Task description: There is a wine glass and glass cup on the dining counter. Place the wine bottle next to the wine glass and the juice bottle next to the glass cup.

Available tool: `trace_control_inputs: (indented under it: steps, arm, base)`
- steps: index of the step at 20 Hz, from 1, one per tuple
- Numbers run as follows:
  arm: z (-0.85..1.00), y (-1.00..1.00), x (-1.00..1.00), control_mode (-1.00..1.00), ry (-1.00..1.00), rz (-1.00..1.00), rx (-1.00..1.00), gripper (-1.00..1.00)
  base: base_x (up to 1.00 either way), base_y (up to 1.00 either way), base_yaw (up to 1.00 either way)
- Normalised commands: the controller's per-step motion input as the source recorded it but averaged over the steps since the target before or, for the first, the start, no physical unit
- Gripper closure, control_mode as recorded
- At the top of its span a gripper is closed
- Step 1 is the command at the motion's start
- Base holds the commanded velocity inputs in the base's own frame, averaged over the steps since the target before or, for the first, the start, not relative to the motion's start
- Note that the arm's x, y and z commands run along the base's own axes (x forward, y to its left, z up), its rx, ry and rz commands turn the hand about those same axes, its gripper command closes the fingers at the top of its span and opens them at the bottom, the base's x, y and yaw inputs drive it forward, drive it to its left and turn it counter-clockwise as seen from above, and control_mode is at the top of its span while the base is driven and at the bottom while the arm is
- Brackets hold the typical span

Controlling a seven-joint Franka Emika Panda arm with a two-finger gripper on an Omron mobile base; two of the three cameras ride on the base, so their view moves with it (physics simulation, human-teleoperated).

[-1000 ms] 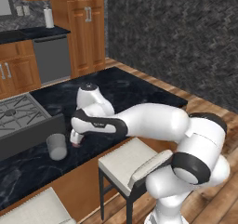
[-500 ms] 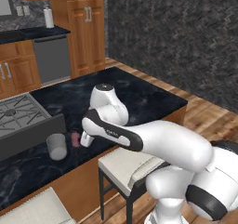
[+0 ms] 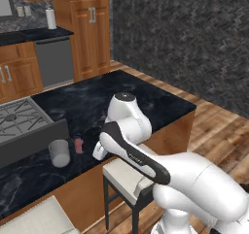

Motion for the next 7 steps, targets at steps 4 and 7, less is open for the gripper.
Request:
trace_control_inputs:
  steps: [4,7]
  arm:
    - [0.07,-0.27,-0.43,-1.00,0.03,-0.17,0.00,-1.00]
    - [0.06,-0.25,-0.40,-1.00,0.04,-0.17,0.00,-1.00]
  base:
    - [0.00,0.00,0.00]
    - [0.00,0.00,0.00]
